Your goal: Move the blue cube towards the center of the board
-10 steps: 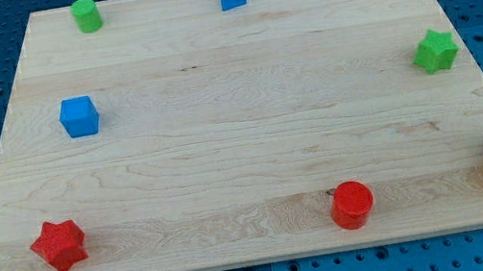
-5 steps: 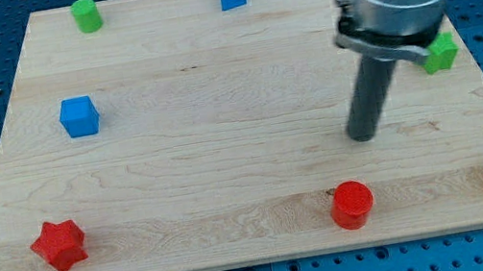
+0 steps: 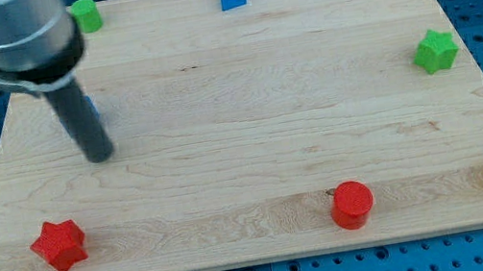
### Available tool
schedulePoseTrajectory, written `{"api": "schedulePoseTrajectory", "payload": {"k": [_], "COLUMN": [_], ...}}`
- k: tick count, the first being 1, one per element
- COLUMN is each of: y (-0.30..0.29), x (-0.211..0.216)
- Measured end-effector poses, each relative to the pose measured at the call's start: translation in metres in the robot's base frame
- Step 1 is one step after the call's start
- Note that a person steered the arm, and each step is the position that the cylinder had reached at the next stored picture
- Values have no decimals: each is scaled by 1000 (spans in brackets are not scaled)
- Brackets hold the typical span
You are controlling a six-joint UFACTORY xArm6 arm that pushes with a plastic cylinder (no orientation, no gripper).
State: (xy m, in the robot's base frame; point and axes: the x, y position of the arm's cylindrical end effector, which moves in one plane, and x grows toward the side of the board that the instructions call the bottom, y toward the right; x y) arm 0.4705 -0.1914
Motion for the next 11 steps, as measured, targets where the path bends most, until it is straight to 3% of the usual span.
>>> {"api": "schedulePoseTrajectory", "payload": {"k": [1, 3, 7, 9, 10, 11], "y": [-23, -62, 111, 124, 123, 123], "x": [-2, -49, -49, -25, 13, 15]}}
